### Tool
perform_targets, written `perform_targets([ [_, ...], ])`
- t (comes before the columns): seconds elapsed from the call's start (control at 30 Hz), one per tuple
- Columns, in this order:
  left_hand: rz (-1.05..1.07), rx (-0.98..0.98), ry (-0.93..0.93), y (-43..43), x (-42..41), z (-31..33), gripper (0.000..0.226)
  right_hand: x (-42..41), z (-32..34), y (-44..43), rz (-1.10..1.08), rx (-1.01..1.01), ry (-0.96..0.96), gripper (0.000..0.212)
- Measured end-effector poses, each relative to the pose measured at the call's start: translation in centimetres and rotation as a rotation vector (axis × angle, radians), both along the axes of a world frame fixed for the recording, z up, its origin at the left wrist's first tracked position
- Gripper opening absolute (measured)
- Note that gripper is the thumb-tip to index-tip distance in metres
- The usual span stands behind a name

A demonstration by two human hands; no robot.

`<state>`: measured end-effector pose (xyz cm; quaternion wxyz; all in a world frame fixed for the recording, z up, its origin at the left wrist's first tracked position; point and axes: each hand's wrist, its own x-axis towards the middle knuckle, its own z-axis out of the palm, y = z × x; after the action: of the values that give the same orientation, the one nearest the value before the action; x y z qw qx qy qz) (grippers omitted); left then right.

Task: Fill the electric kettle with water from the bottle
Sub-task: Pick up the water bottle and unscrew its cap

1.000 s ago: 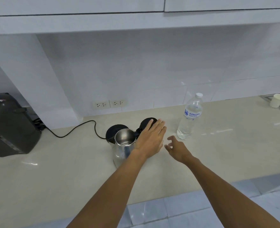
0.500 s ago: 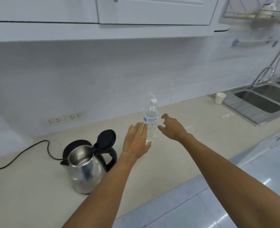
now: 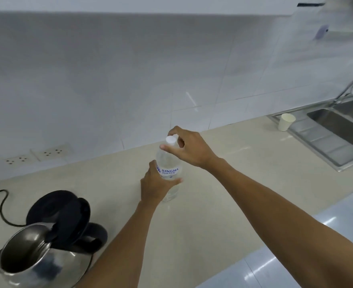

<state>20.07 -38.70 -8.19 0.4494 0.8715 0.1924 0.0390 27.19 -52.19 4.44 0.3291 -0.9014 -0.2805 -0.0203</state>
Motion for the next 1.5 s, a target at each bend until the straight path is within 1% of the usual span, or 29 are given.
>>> perform_targets([
  [0.07, 0.034, -0.153, -0.081, -0.6, 0.3, -0.8, 0.102, 0.5, -0.1, 0.7, 0.027, 0.029, -0.070, 0.046],
  [0.2, 0.047, -0.225, -0.141, -0.6, 0.7, -1.0, 0.080, 1.1, 0.0, 1.6, 0.036, 0.032, -0.139, 0.045],
  [0.27, 0.037, -0.239, -0.144, -0.5, 0.2, -0.5, 0.077, 0.8, 0.6, 1.5, 0.014, -0.026, -0.158, 0.047],
  [0.43, -0.001, -0.246, -0.139, -0.7, -4.0, 0.1, 0.067, -1.3, 3.1, 1.5, -0.002, -0.259, -0.169, 0.056],
  [0.5, -0.029, -0.260, -0.123, -0.4, -6.4, 0.3, 0.066, -2.7, 4.0, 1.4, 0.013, -0.310, -0.120, 0.055],
  [0.6, -0.095, -0.289, -0.096, 0.4, -10.0, 1.1, 0.066, -5.9, 4.9, 1.5, 0.057, -0.368, -0.056, 0.046],
  [0.7, -0.138, -0.317, -0.107, 1.4, -14.1, 2.4, 0.069, -9.8, 6.4, 1.9, 0.085, -0.388, -0.052, 0.041],
  [0.83, -0.176, -0.342, -0.146, 2.3, -19.6, 4.2, 0.066, -14.7, 8.6, 2.7, 0.114, -0.451, -0.069, 0.038],
  [1.0, -0.179, -0.421, -0.207, 5.7, -26.7, 5.2, 0.070, -22.2, 12.1, 5.9, 0.291, -0.485, 0.040, 0.023],
  [1.1, -0.189, -0.411, -0.231, 8.6, -29.8, 5.6, 0.076, -25.0, 13.7, 8.2, 0.380, -0.557, 0.046, 0.016],
  [1.23, -0.160, -0.376, -0.243, 13.0, -33.1, 6.1, 0.088, -27.4, 14.4, 11.6, 0.479, -0.468, 0.081, 0.009],
  [1.37, -0.157, -0.287, -0.216, 17.0, -35.7, 7.4, 0.082, -28.6, 14.4, 15.1, 0.547, -0.438, 0.066, 0.025],
  [1.5, -0.149, -0.194, -0.180, 20.1, -36.8, 8.5, 0.080, -28.1, 13.8, 17.6, 0.556, -0.403, 0.023, 0.029],
])
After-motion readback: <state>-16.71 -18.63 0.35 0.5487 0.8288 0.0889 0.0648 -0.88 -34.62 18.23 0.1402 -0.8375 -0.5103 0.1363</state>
